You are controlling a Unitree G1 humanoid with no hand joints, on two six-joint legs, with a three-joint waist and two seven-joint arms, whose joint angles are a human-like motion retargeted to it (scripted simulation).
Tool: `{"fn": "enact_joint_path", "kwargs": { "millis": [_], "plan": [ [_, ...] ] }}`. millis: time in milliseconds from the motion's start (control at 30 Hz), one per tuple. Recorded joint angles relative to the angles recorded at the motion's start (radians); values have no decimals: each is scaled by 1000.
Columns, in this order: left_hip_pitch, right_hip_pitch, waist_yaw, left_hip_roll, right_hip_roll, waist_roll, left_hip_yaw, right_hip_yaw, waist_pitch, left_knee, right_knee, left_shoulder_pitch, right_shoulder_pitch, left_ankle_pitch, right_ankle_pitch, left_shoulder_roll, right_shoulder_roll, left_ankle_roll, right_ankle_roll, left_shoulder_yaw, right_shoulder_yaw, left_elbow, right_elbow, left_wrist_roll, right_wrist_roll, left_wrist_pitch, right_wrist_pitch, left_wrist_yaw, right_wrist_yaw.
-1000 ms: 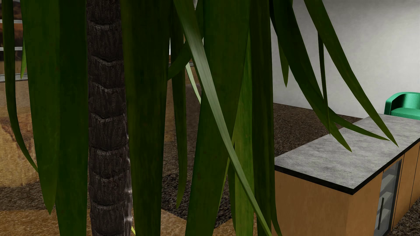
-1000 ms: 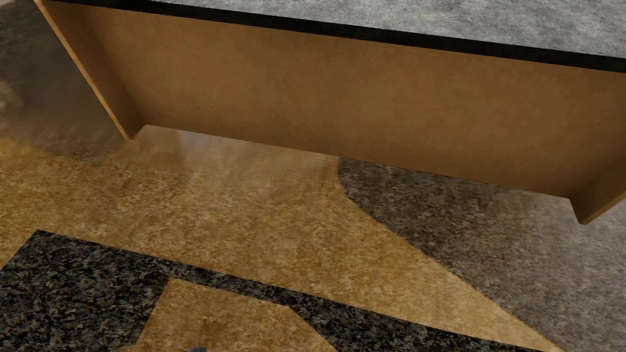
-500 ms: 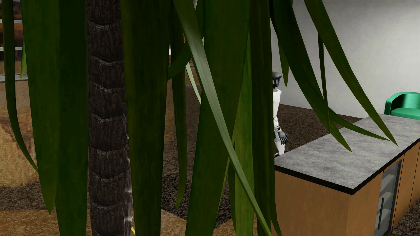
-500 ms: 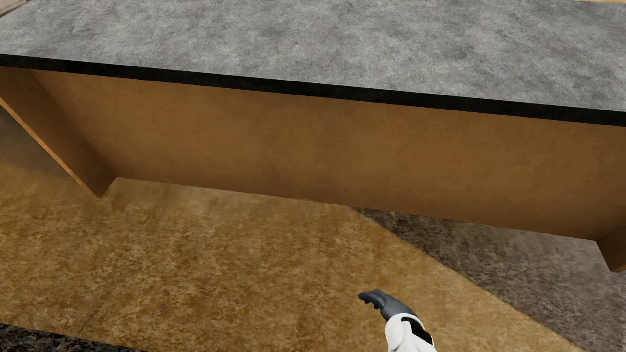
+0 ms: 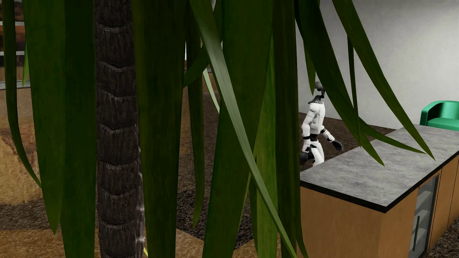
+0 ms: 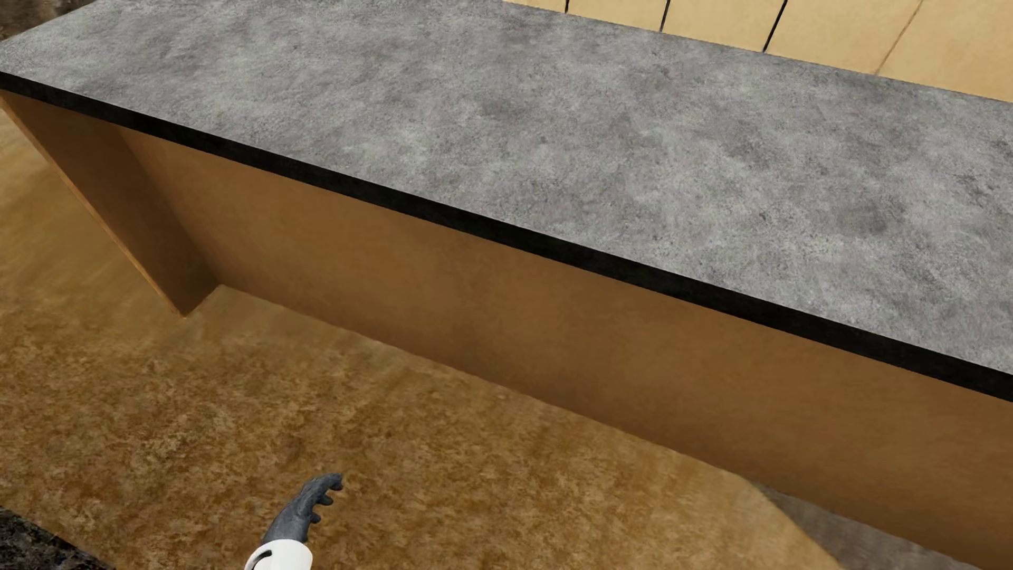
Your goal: Go to the counter
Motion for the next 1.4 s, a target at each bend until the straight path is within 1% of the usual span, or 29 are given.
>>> {"fn": "enact_joint_path", "kwargs": {
  "millis": [33, 67, 100, 133, 167, 200, 233, 267, 300, 333, 367, 400, 433, 467, 533, 567, 633, 700, 800, 833, 867, 933, 967, 1033, 1133, 1200, 1233, 1300, 1400],
  "plan": [
    [-58, 24, 5, 35, 23, 12, -53, -12, 3, 134, 13, 28, -45, 102, -28, 4, -3, -24, -2, 5, 48, 31, 1, 3, -38, 27, -9, -18, 49],
    [-126, 49, 11, 64, 50, 25, -114, -23, 5, 275, 17, 49, -92, 204, -54, 22, -6, -51, -6, -4, 69, 71, -18, 27, -62, 54, -22, -61, 55],
    [-188, 76, 16, 86, 77, 40, -167, -28, 8, 402, 20, 68, -136, 260, -76, 44, -7, -27, -9, -13, 60, 115, -46, 60, -70, 77, -28, -98, 20],
    [-237, 95, 20, 108, 100, 57, -198, -27, 12, 497, 31, 90, -171, 255, -96, 53, -11, -13, -9, -1, 23, 159, -85, 76, -62, 109, -47, -98, -58],
    [-273, 107, 24, 125, 119, 74, -212, -17, 15, 546, 43, 120, -227, 215, -113, 47, -6, -13, -7, 39, -18, 196, -100, 64, -43, 142, -61, -70, -143],
    [-295, 118, 27, 130, 133, 88, -215, 2, 16, 545, 49, 151, -286, 180, -126, 30, -7, -25, -4, 89, -39, 227, -108, 30, -32, 176, -75, -42, -205],
    [-307, 124, 31, 129, 145, 99, -208, 24, 15, 499, 53, 180, -351, 125, -136, 18, -14, -33, 2, 123, -43, 259, -110, 9, -29, 199, -81, -37, -225],
    [-310, 129, 35, 126, 156, 109, -197, 48, 13, 411, 53, 209, -416, 84, -146, 15, -23, -35, 9, 127, -34, 279, -119, 9, -32, 202, -86, -71, -219],
    [-301, 133, 40, 115, 168, 118, -193, 70, 9, 280, 51, 238, -473, 69, -155, 20, -35, -54, 17, 112, -15, 284, -135, 23, -45, 190, -100, -131, -203],
    [-279, 140, 45, 93, 179, 126, -201, 93, 3, 98, 37, 265, -520, 96, -158, 25, -45, -79, 21, 98, -2, 275, -160, 39, -53, 172, -121, -187, -199],
    [-239, 147, 48, 92, 186, 133, -161, 112, -4, -48, 13, 285, -554, 102, -155, 24, -55, -32, 22, 93, 10, 258, -187, 50, -61, 162, -142, -214, -201],
    [-212, 148, 49, 107, 196, 141, -113, 125, -10, -86, 9, 300, -576, 68, -159, 26, -59, 20, 26, 92, 13, 237, -215, 59, -61, 156, -163, -216, -217],
    [-186, 148, 51, 116, 201, 148, -74, 135, -16, -121, 6, 302, -584, 46, -163, 24, -66, 37, 30, 95, 14, 223, -241, 67, -64, 154, -175, -208, -231],
    [-164, 149, 53, 110, 197, 152, -61, 141, -21, -164, 0, 290, -577, 54, -164, 20, -69, 17, 34, 96, 0, 214, -263, 74, -60, 157, -181, -198, -249],
    [-141, 155, 52, 90, 179, 150, -49, 139, -30, -218, -11, 241, -525, 74, -167, 28, -56, 6, 43, 81, -50, 190, -291, 92, -30, 159, -177, -195, -273],
    [-133, 161, 49, 78, 167, 145, -47, 132, -34, -239, -19, 215, -490, 82, -170, 37, -43, -8, 47, 71, -75, 166, -288, 100, -10, 150, -174, -191, -278],
    [-114, 184, 40, 50, 140, 134, -57, 108, -43, -281, -41, 167, -419, 95, -173, 40, -22, -29, 55, 64, -89, 97, -235, 95, 16, 119, -152, -155, -265],
    [-93, 210, 34, 15, 114, 122, -84, 77, -52, -326, -57, 118, -342, 109, -177, 18, -8, -17, 64, 61, -69, 43, -134, 64, 24, 82, -95, -87, -200],
    [-66, 243, 32, -17, 87, 105, -115, 40, -58, -364, -72, 79, -239, 121, -184, 8, 31, -9, 75, 28, -18, -12, 42, 41, 21, 34, 1, -82, -87],
    [-63, 249, 31, -24, 81, 99, -121, 32, -59, -367, -72, 76, -204, 120, -188, 5, 46, -8, 78, 10, -26, -24, 76, 41, 40, 21, 29, -89, -50],
    [-62, 255, 29, -29, 75, 93, -128, 24, -58, -367, -72, 73, -164, 118, -192, 3, 55, -7, 81, -4, -33, -30, 77, 40, 51, 17, 32, -93, -41],
    [-57, 264, 21, -35, 68, 83, -133, 18, -56, -363, -70, 83, -88, 111, -198, -1, 48, -6, 85, -18, 7, -16, 44, 31, 17, 25, -12, -101, -19],
    [-55, 265, 16, -36, 66, 79, -129, 21, -53, -360, -67, 93, -59, 107, -201, -2, 43, -6, 87, -20, 2, 0, 20, 31, 15, 39, -28, -99, -29],
    [-47, 264, 8, -33, 67, 71, -114, 36, -49, -354, -61, 112, -34, 98, -204, -10, 39, -4, 90, 2, -36, 66, -17, 31, 34, 82, -34, -105, -57],
    [-35, 254, 5, -16, 81, 65, -72, 80, -43, -340, -56, 130, -97, 80, -203, -26, 22, -1, 92, 88, -31, 196, -36, 20, 6, 179, -15, -116, -71],
    [-30, 245, 9, 0, 95, 64, -41, 113, -40, -327, -53, 145, -168, 68, -201, -32, 1, 0, 92, 124, -29, 258, -48, 23, -11, 218, -28, -128, -76],
    [-29, 240, 12, 7, 102, 64, -28, 126, -39, -322, -52, 155, -207, 64, -200, -34, -6, 0, 92, 138, -28, 267, -58, 22, -17, 217, -37, -139, -86],
    [-31, 230, 19, 19, 113, 65, -8, 147, -36, -315, -51, 175, -271, 59, -197, -36, -18, 0, 92, 144, -22, 254, -94, 37, -33, 190, -65, -150, -124],
    [-41, 220, 32, 24, 119, 66, -4, 153, -32, -310, -51, 176, -332, 60, -193, -39, -25, 2, 91, 159, -25, 204, -160, 44, -34, 155, -99, -137, -175]
  ]
}}
